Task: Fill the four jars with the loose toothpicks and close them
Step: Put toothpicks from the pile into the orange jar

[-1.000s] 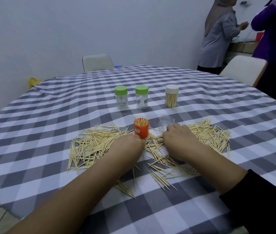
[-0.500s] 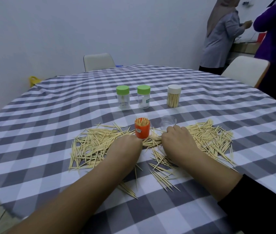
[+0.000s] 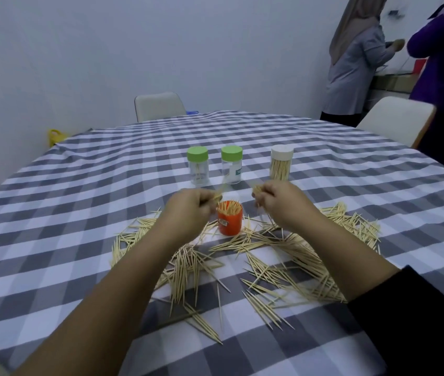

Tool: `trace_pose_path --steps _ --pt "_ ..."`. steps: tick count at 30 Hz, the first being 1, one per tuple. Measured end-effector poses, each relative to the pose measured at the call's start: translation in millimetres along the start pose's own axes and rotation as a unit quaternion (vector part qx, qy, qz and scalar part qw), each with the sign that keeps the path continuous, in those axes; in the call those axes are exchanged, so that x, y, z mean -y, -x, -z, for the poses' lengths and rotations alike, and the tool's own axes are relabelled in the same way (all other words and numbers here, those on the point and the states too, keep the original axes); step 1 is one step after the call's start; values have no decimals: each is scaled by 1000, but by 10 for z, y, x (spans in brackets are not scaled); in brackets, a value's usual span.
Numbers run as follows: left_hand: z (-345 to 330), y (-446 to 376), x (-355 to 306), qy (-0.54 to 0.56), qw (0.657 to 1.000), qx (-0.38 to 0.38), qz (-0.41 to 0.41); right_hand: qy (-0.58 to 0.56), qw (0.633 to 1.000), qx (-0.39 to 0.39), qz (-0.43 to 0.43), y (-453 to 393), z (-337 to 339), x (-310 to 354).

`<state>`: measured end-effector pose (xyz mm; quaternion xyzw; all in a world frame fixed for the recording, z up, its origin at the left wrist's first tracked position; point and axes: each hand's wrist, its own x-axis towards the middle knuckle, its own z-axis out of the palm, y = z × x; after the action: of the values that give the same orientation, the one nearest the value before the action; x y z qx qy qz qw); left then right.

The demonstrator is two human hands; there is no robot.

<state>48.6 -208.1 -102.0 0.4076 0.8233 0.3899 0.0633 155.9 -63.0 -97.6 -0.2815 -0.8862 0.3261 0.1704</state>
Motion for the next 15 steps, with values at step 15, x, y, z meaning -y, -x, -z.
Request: trace_pose_path --steps 15 --pt "-153 -277 150 541 828 -128 77 -434 891 -133 8 -173 -375 -18"
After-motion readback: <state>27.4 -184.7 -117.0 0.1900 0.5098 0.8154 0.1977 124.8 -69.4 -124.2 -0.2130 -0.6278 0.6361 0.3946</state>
